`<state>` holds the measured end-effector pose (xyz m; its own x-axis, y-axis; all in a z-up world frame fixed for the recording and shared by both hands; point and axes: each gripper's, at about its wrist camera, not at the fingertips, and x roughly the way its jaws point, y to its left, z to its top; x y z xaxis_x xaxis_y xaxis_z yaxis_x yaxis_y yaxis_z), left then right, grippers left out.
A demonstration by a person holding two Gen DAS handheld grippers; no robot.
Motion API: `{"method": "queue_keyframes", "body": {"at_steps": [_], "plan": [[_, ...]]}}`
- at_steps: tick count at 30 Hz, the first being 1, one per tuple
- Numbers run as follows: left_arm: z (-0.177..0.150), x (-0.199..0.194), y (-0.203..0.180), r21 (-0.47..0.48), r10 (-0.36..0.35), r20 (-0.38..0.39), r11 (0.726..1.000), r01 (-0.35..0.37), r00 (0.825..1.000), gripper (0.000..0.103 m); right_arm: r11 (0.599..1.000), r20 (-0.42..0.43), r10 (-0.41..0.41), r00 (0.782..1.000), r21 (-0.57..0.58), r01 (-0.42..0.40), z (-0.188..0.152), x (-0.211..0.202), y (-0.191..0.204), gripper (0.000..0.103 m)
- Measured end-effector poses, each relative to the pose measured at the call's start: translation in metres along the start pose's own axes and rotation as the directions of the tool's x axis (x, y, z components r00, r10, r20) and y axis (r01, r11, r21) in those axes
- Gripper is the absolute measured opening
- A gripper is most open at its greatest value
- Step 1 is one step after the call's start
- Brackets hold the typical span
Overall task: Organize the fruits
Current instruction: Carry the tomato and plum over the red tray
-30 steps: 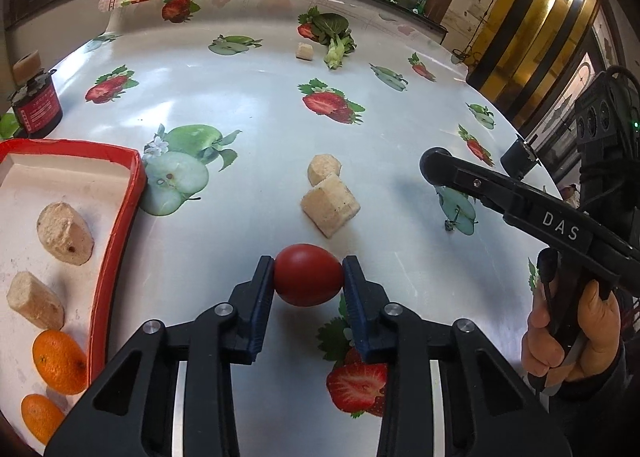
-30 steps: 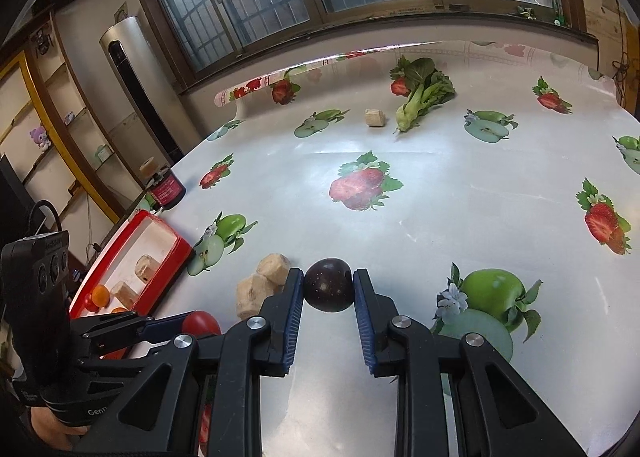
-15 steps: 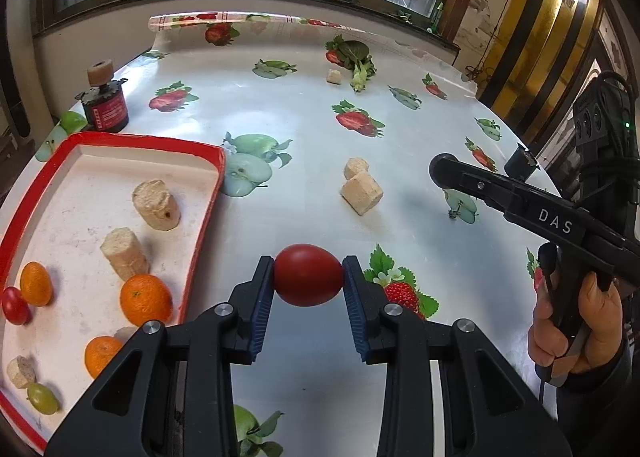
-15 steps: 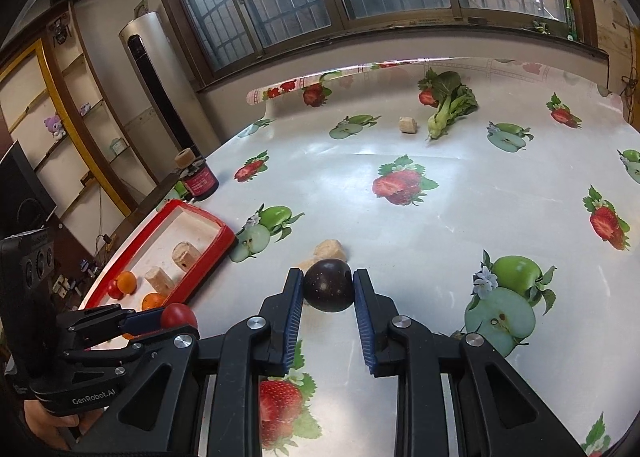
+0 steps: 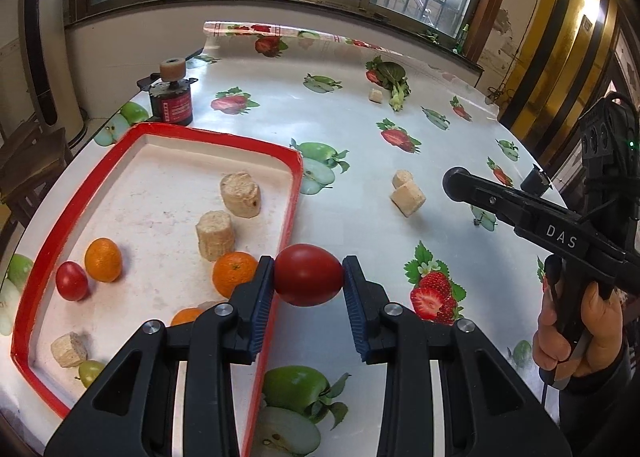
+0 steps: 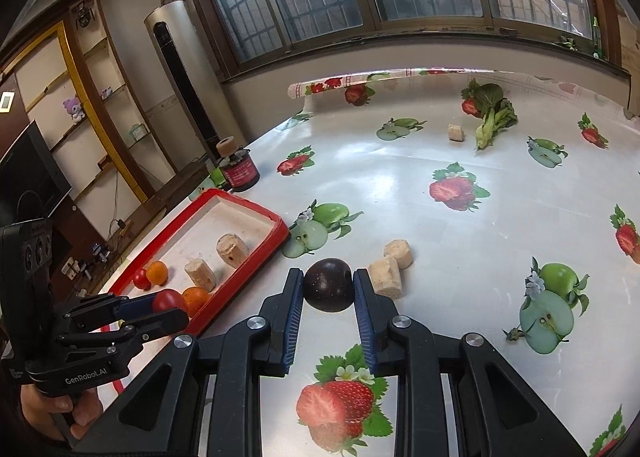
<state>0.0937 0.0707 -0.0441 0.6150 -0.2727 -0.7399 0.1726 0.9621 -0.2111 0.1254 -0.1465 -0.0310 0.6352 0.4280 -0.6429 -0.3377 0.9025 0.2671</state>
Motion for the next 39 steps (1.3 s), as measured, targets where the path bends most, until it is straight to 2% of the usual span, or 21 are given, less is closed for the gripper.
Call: {"method": "queue_keyframes", "body": {"at_steps": [25,39], "plan": [[0.005,-0.02,0.089,-0.115,0.096,0.032,0.989,-0.092,0.995,0.032,0.991,-0.042,0.081,0.996,-0.108,-0.085,0.019,0.047,0.082,0.026],[0.019,-0.014,0.133,-0.184,0.128,0.026,0.975,-0.121,0.991,0.032,0.985,-0.073,0.1,0.992,-0.133,-0.109,0.034,0.082,0.102,0.026]]}}
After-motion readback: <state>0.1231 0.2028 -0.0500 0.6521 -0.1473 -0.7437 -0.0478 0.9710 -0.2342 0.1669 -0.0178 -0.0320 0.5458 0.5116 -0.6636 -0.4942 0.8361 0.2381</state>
